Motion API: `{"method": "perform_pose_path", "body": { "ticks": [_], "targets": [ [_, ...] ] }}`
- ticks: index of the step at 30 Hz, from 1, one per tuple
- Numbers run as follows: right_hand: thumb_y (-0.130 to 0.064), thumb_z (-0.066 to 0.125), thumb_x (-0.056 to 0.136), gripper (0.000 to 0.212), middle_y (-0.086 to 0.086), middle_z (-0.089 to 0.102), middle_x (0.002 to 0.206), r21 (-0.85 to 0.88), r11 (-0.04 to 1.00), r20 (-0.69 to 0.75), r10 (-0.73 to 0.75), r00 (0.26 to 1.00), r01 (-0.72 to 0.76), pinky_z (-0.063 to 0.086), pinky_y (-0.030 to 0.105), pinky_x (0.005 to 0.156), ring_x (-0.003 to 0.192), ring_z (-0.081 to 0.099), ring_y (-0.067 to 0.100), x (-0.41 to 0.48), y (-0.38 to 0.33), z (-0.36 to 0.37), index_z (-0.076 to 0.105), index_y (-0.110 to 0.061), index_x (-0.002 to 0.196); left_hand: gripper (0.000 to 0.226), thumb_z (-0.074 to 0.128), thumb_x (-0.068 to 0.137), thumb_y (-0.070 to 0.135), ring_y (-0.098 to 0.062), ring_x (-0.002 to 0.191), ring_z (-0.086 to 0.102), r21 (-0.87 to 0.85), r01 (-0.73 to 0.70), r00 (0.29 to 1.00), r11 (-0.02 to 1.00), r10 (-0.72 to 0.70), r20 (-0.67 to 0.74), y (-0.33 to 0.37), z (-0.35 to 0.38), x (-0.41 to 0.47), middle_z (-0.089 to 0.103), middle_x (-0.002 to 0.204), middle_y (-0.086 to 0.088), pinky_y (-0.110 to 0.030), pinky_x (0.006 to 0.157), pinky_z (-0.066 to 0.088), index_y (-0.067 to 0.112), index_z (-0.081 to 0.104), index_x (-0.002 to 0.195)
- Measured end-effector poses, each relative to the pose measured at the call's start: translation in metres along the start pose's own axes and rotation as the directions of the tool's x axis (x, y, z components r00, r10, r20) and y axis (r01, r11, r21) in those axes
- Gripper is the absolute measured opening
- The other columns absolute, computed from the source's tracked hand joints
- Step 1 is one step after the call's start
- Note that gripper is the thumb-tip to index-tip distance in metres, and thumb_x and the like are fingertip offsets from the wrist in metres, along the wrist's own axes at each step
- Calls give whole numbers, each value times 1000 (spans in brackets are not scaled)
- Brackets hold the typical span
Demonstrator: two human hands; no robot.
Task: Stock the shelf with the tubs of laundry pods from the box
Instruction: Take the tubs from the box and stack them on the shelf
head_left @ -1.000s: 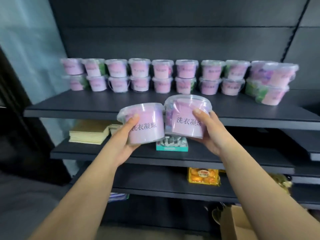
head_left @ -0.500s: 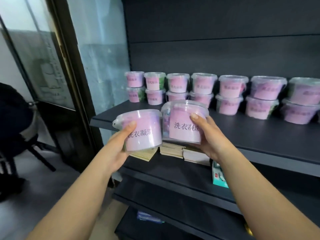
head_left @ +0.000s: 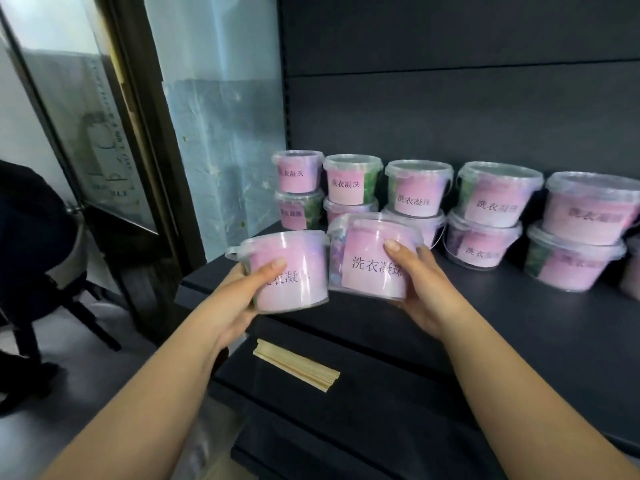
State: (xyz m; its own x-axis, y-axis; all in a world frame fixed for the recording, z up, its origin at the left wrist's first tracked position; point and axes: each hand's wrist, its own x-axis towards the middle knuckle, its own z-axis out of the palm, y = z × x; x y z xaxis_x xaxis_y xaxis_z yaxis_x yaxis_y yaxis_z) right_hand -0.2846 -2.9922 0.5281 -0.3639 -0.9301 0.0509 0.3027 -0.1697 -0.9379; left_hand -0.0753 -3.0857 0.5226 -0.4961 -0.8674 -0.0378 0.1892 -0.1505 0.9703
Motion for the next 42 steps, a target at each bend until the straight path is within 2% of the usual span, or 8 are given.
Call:
{"method": "perform_pose_path", "body": {
  "ticks": [5, 12, 15, 18, 25, 33, 39, 42],
  "targets": [
    [-35, 66, 62, 76, 4, 63, 119, -16, 998, -102, -69, 992, 68, 57, 37, 68, 99, 64, 18, 33, 8, 12, 41, -21, 132, 39, 63, 73, 14, -11, 88, 63, 6, -35, 996, 999, 35, 82, 6, -22, 67, 69, 95, -1, -30, 76, 51, 11, 53, 111],
    [-51, 88, 33, 108, 6, 68, 115, -36, 995, -277, -100, 956, 94, 58, 36, 68, 101, 67, 21, 73, 31, 47, 48, -21, 128, 96, 86, 25, 37, -17, 103, 59, 92, -145, 978, 985, 129, 162, 13, -86, 158, 61, 111, -2, -36, 98, 43, 21, 45, 110],
    [-42, 77, 56, 83, 9, 65, 120, 4, 992, -335, -114, 935, 123, 56, 42, 73, 106, 64, 25, 78, 43, 61, 47, -18, 130, 96, 88, 38, 31, -18, 112, 53, 245, -148, 971, 958, 93, 221, 9, -105, 182, 55, 122, -4, -37, 104, 39, 21, 38, 119],
    [-50, 89, 32, 106, 8, 67, 116, 29, 992, -402, -101, 910, 123, 57, 46, 74, 103, 66, 24, 84, 58, 68, 51, -19, 126, 106, 86, 37, 38, -12, 115, 53, 332, -208, 929, 920, 80, 362, 8, -116, 200, 55, 126, 1, -30, 100, 42, 19, 39, 130],
    [-57, 85, 36, 97, 5, 67, 118, 46, 987, -410, -124, 904, 156, 56, 43, 74, 108, 64, 24, 85, 63, 71, 54, -25, 123, 61, 81, 65, 9, 16, 89, 59, 329, -273, 832, 904, 50, 552, 6, -120, 208, 66, 94, 24, -4, 77, 45, 25, 51, 116],
    [-60, 86, 33, 108, 2, 68, 116, -44, 987, -400, -158, 903, 154, 57, 33, 69, 105, 65, 17, 84, 70, 73, 50, -23, 127, 112, 87, 56, 15, -4, 123, 33, 476, -461, 853, 749, 225, 471, -2, -126, 204, 32, 134, 9, -14, 99, 27, 24, 14, 139],
    [-48, 74, 54, 57, -3, 74, 98, 1, 982, -386, -175, 906, 190, 57, 31, 63, 91, 70, 13, 77, 65, 82, 62, -24, 104, 123, 84, 62, 21, -14, 134, 32, 564, -389, 872, 728, 93, 481, -4, -131, 203, 25, 150, 3, -25, 107, 29, 26, -7, 145],
    [-52, 86, 39, 97, 4, 68, 114, -49, 973, -432, -226, 873, 228, 58, 38, 69, 103, 66, 20, 88, 60, 96, 51, -17, 123, 120, 82, 65, 32, -17, 135, 32, 656, -365, 895, 661, 54, 444, -4, -132, 197, 26, 151, 0, -25, 106, 27, 21, -6, 147]
  ]
}}
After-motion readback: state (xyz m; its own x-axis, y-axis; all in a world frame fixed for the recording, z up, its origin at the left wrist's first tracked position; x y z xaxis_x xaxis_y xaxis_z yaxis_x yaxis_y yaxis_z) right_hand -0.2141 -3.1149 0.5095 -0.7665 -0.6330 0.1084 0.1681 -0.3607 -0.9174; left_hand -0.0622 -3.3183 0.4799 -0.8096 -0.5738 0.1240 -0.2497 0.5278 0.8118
